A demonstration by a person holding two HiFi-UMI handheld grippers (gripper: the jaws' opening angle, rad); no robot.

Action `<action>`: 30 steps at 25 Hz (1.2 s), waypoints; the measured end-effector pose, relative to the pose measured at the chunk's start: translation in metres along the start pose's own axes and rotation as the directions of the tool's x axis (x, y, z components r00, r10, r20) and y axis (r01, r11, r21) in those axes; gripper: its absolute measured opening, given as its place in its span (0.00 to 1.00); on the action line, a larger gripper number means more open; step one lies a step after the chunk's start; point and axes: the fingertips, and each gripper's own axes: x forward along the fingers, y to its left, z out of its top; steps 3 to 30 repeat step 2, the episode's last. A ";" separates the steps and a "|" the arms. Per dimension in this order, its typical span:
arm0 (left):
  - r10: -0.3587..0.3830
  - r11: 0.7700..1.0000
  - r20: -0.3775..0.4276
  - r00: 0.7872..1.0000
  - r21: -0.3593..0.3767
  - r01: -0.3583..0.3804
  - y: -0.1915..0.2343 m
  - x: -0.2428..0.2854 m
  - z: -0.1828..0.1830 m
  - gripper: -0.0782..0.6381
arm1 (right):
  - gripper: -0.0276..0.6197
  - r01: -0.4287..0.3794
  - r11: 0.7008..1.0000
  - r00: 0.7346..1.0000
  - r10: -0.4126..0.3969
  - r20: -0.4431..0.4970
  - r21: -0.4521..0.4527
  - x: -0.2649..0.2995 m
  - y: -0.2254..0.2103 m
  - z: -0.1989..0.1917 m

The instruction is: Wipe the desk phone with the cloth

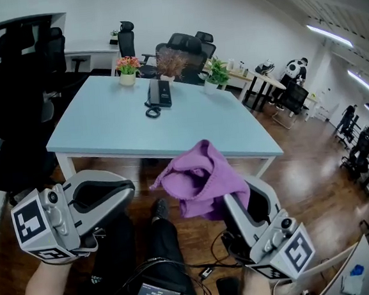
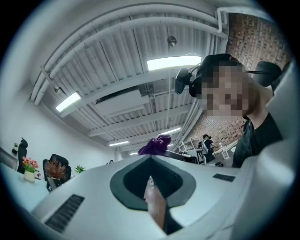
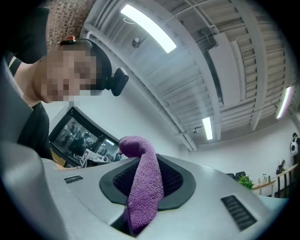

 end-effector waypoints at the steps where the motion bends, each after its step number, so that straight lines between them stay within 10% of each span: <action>1: 0.001 1.000 0.000 1.000 -0.003 -0.001 0.000 0.000 0.001 0.13 | 0.14 0.002 1.000 1.000 -0.002 0.000 -0.003 0.001 0.000 0.000; 30: 0.001 1.000 0.000 1.000 -0.006 -0.001 0.001 -0.001 0.001 0.13 | 0.14 0.004 1.000 1.000 -0.004 0.000 -0.007 0.001 0.000 0.001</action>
